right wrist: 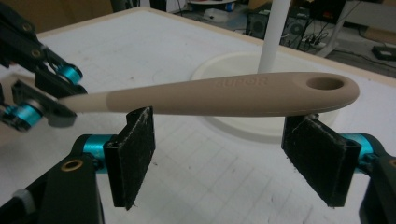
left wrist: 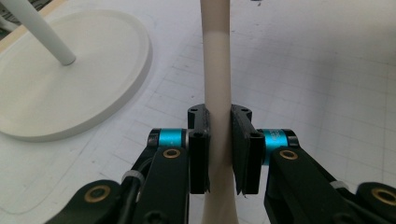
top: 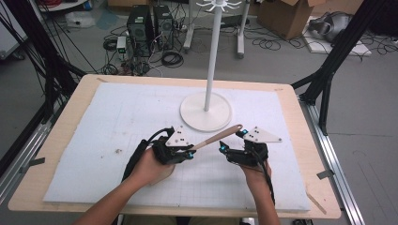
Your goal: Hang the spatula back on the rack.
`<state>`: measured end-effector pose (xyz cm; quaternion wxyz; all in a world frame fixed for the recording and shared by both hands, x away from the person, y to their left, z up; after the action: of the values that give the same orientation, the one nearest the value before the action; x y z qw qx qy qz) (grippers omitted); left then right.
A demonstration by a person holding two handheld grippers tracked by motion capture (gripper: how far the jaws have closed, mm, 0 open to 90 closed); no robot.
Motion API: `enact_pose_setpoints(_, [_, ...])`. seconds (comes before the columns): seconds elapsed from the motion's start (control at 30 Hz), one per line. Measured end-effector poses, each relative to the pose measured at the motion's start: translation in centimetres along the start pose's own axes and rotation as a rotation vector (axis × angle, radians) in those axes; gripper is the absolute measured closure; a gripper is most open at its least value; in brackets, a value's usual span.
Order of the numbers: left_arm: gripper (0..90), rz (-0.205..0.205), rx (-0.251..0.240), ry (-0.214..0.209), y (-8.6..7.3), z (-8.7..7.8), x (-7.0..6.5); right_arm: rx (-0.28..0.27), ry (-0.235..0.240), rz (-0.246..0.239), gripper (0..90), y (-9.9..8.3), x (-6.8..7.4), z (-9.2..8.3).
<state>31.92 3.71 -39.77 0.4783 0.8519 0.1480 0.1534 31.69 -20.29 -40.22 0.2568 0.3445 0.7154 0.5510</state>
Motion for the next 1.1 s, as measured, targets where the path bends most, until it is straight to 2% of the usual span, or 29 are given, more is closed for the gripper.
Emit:
enact_pose_setpoints(0.1, [78.1, -0.011, -0.013, 0.009, 0.1, -0.1, 0.2, -0.045, 0.003, 0.003, 25.0, 1.6, 0.3, 0.1])
enact_pose_setpoints(0.2, [78.0, -0.008, -0.027, 0.039, 0.4, -0.4, 0.3, -0.065, 0.006, -0.002, 24.6, 2.7, 0.5, 0.1])
enact_pose_setpoints(0.33, [78.1, -0.008, -0.056, 0.062, 1.1, -1.0, 0.4, -0.132, 0.032, -0.002, 23.0, 4.7, 1.4, -0.1])
enact_pose_setpoints(0.4, [78.1, -0.013, -0.078, 0.079, 1.5, -1.3, 0.4, -0.161, 0.024, -0.024, 23.1, 5.7, 1.9, -0.2])
enact_pose_setpoints(0.47, [78.1, -0.015, -0.100, 0.096, 1.9, -1.6, 0.5, -0.170, 0.001, -0.021, 23.3, 6.5, 2.3, -0.1])
enact_pose_setpoints(0.67, [78.1, -0.027, -0.139, 0.132, 2.3, -1.8, 0.5, -0.155, -0.029, 0.017, 23.6, 6.7, 3.4, 1.5])
enact_pose_setpoints(0.83, [78.1, -0.038, -0.144, 0.139, 2.4, -1.5, 0.3, -0.119, -0.007, 0.010, 34.2, 6.5, 4.5, 2.7])
enact_pose_setpoints(0.93, [78.0, -0.044, -0.156, 0.136, 2.3, -1.5, 0.4, -0.130, -0.020, 0.012, 38.3, 6.6, 4.5, 2.7])
enact_pose_setpoints(1.1, [78.0, -0.048, -0.189, 0.132, 2.5, -1.6, 0.1, -0.172, 0.001, 0.056, 46.5, 7.0, 4.2, 2.1])
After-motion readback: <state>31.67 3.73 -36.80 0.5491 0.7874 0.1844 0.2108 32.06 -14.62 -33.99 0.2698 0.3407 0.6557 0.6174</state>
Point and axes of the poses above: each handheld gripper's, and its own axes: z roughly forward along the jaws, y roughly out of its top, x roughly to its left, the point moved 3 cm from there along z, roughly forward along the jaws, and after that the axes turned 8 degrees about -x, right-handed, at the moved point
